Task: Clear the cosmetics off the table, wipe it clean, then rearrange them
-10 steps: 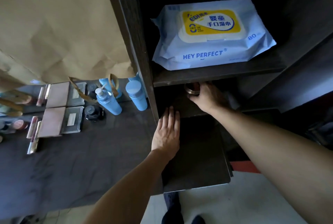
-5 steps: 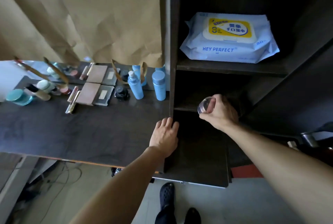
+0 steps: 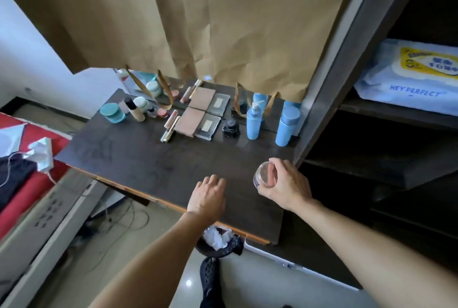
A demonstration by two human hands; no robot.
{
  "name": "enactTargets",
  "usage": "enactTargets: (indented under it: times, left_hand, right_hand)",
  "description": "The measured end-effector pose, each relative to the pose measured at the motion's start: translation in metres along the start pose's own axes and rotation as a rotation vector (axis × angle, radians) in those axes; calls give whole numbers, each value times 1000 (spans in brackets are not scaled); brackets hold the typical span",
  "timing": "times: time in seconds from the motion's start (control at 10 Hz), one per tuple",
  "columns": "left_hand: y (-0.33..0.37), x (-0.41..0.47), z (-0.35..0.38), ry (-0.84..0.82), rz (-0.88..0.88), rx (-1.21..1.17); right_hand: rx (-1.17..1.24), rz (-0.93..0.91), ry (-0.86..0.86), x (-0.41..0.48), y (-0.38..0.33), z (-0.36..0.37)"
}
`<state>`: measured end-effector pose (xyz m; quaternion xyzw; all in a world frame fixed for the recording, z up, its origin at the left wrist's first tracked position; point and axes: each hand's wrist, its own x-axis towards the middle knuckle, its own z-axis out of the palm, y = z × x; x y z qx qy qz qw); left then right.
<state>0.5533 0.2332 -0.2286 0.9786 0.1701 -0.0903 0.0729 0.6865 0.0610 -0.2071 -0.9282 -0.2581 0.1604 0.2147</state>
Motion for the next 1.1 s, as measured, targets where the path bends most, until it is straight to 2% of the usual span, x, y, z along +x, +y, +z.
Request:
enactTargets:
  times: [0.3,0.5,0.7,0.9,1.1]
  left_hand:
    - [-97,54,20,-29,61,-1]
    - [-131,71,49,-13,105,-15]
    - [-132,67,63,-16,81,-48]
    - [-125,58,66,21,34,-78]
    - [-115,33,76,98,-19,-123]
  right_hand:
    - [-61,280,77,88,-26,44]
    - [-78,407,109,127,-23,55]
    - [-116,400,167,140,-24,61]
    - [-251,338,166,129,-22,58]
    - [-262,156,288,94,-20,61]
